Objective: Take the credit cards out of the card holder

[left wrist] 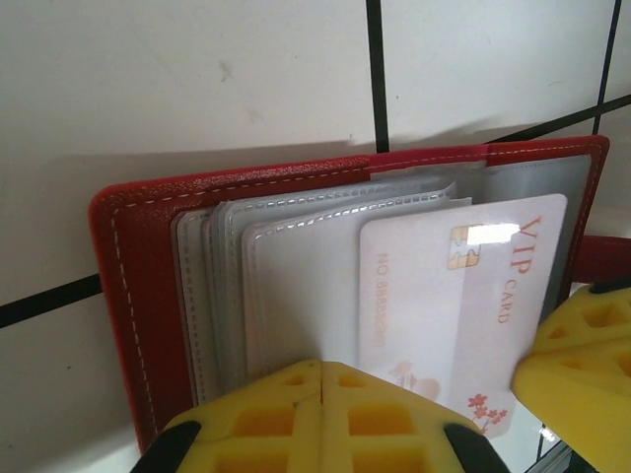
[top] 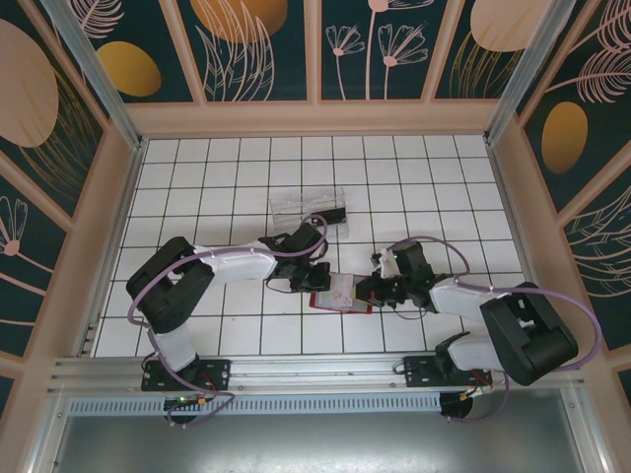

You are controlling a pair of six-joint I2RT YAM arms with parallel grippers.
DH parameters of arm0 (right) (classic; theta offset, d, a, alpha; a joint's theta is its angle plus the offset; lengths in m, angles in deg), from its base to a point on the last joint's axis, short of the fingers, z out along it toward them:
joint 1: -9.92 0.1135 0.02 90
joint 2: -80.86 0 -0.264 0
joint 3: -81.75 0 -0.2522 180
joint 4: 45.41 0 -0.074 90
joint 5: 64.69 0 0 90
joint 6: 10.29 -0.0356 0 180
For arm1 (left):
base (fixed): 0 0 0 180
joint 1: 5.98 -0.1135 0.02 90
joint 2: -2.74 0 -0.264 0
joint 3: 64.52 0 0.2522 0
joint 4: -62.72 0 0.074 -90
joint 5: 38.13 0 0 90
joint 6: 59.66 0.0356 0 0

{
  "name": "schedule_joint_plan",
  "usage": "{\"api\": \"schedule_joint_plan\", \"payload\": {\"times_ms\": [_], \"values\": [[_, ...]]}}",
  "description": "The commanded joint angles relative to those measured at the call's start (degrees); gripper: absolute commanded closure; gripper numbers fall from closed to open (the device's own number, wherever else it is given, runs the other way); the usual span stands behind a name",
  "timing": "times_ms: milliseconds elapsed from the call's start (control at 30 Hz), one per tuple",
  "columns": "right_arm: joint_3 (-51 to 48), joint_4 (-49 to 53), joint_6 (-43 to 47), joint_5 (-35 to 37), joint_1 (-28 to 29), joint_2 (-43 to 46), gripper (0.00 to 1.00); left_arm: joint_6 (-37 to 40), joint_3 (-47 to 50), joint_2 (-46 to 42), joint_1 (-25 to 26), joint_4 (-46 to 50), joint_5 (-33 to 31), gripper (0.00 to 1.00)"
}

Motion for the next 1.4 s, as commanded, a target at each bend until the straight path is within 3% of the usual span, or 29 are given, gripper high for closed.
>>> {"api": "schedule_joint_plan", "payload": {"times_ms": [0, 500, 867, 1000, 1200, 1300, 1367], "values": [[1.7, 3.6, 1.5, 1.9, 0.1, 2.2, 1.0, 1.2, 0.3, 1.5, -0.1, 3.2, -1.8, 1.0], [10.2, 30.2, 6.2, 12.7, -0.5, 13.5, 1.0, 1.6, 0.3, 0.8, 0.0, 4.5, -3.1, 1.0], [21.6, 35.4, 11.4, 19.5, -0.6, 15.0, 1.0, 1.4, -1.6, -6.5, 0.0, 5.0, -8.2, 1.0], [28.2, 37.2, 18.4, 21.4, -0.5, 9.5, 1.0, 1.2, -0.9, -10.2, -0.1, 6.2, -11.8, 1.0], [37.7, 41.7, 39.8, 23.2, 0.3, 1.9, 1.0, 3.2, 2.8, -14.0, -1.5, 7.3, -14.7, 1.0], [41.0, 44.9, 51.6, 19.5, 0.3, 0.8, 1.0, 9.6, 2.2, -17.3, -1.7, 7.0, -15.9, 1.0], [42.7, 47.4, 57.5, 17.0, 0.3, 0.8, 1.0, 15.8, 1.7, -20.8, -1.6, 6.9, -15.9, 0.94]]}}
